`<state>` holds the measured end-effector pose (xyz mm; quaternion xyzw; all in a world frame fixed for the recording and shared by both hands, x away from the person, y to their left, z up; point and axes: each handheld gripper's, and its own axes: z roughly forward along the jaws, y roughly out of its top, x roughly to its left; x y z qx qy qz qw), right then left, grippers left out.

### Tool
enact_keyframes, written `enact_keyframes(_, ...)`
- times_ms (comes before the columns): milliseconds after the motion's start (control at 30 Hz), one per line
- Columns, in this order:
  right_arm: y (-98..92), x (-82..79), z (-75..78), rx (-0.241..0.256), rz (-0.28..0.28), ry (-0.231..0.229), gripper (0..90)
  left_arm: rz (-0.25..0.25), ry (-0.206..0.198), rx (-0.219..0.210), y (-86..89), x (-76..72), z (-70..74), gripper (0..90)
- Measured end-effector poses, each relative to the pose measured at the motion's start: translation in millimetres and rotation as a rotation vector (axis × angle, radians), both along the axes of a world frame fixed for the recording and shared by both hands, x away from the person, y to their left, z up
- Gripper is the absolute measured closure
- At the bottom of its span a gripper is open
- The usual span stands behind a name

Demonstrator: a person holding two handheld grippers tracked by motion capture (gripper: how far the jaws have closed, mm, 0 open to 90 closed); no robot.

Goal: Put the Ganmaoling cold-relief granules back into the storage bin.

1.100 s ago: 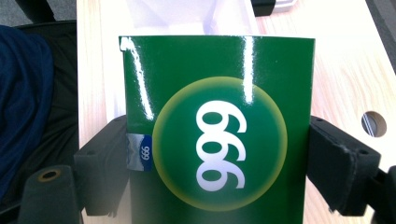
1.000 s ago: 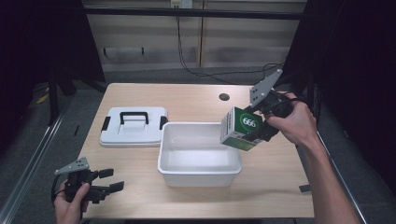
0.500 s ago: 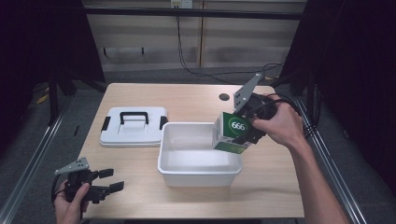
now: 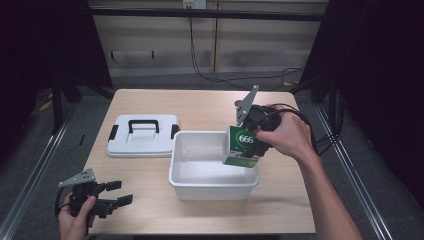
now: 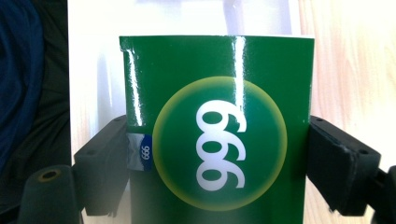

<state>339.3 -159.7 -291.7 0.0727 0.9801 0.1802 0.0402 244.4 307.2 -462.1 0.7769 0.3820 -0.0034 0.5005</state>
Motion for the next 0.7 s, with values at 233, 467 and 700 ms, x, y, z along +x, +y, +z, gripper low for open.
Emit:
enact_keyframes(233, 9.5, 5.5, -10.2, -0.045, 0.011, 0.017, 16.2, 0.001, 0.0, 0.0, -0.1, 0.1, -0.1, 16.5)
enact_keyframes(467, 18.1, 8.8, -22.2, -0.118, 0.009, 0.035, 16.1, -0.001, 0.001, -0.002, 0.2, 0.0, 0.0, 16.5)
enact_keyframes(700, 27.6, 10.0, -31.8, -0.142, 0.021, 0.047, 16.0, 0.0, 0.003, 0.0, 0.3, 0.1, -0.2, 16.5)
